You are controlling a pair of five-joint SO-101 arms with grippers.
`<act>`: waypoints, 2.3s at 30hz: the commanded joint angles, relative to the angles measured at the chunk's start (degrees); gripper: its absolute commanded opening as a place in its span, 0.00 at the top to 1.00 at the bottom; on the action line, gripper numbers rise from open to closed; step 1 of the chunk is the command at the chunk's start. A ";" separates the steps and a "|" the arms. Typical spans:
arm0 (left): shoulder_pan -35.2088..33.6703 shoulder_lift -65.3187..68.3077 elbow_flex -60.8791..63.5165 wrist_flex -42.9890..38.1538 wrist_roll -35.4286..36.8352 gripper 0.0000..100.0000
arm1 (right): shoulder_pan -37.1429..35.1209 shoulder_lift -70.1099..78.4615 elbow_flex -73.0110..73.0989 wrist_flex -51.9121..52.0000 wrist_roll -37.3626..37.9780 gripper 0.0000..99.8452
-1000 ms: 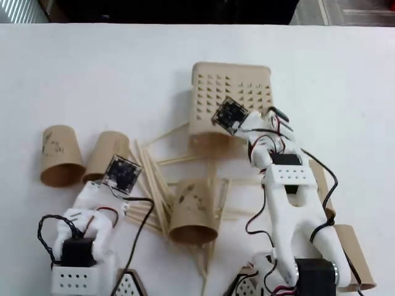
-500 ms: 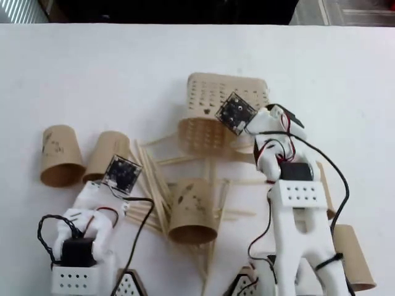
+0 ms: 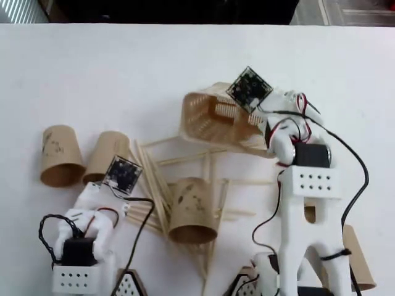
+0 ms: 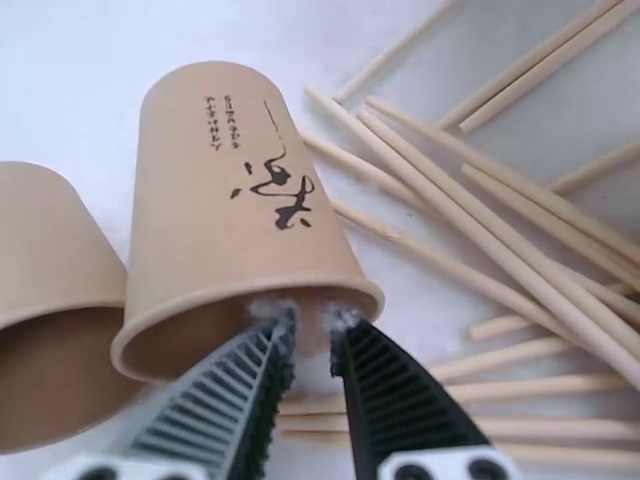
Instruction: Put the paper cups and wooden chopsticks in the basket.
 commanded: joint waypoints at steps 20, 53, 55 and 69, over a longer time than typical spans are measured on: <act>0.48 -0.48 -0.26 -1.14 -0.62 0.92 | -0.31 28.97 -37.80 16.04 -9.93 0.98; 0.48 -0.48 -0.26 -1.14 -0.62 0.92 | -12.18 57.63 -99.96 51.82 -27.16 0.70; 0.48 -0.48 -0.26 -1.14 -0.62 0.92 | -13.76 59.38 -99.25 51.03 -25.23 0.70; 0.48 -0.48 -0.26 -1.14 -0.62 0.92 | -16.22 70.81 -99.87 50.07 -18.46 0.85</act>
